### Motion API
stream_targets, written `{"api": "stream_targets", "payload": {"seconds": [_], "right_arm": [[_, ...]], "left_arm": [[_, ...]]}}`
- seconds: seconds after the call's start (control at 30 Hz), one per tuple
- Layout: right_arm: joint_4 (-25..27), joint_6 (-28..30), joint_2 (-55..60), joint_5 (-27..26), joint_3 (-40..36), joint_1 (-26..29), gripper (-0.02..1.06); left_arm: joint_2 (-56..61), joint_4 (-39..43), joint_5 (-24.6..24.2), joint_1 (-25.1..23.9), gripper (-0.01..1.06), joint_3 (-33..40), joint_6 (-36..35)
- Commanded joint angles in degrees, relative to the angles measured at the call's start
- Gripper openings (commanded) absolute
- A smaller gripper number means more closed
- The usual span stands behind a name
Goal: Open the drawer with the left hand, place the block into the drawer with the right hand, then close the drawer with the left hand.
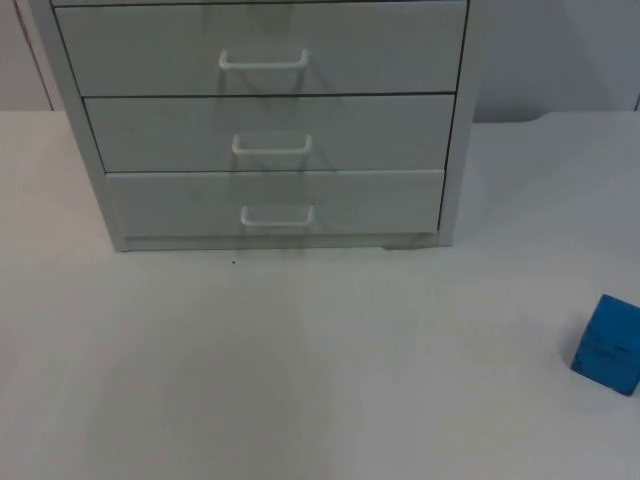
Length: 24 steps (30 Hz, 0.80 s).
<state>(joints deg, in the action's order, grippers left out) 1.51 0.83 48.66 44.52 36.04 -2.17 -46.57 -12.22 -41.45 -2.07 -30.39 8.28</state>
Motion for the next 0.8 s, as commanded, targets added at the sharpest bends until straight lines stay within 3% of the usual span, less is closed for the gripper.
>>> {"api": "stream_targets", "payload": {"seconds": [0.0, 0.1, 0.27, 0.5, 0.77], "right_arm": [[0.00, 0.27, 0.03, -1.04, 0.44, 0.24, 1.05], [0.00, 0.27, 0.14, -1.02, 0.44, 0.24, 1.05], [0.00, 0.27, 0.14, -1.02, 0.44, 0.24, 1.05], [0.11, 0.27, 0.14, -1.25, 0.44, 0.24, 1.05], [0.11, 0.27, 0.14, -1.52, 0.44, 0.24, 1.05]], "left_arm": [[-1.00, -4.57, -0.20, 0.03, 0.70, -0.27, 4.54], [-2.06, -10.04, -0.20, 0.03, 0.61, -0.27, 10.43], [-4.13, -14.34, -4.82, 0.03, 0.61, -3.34, 16.24], [-8.07, -14.60, -7.54, 2.73, 0.61, -9.92, 16.95], [-18.51, -11.85, -3.92, 18.84, 0.61, -18.90, 17.45]]}}
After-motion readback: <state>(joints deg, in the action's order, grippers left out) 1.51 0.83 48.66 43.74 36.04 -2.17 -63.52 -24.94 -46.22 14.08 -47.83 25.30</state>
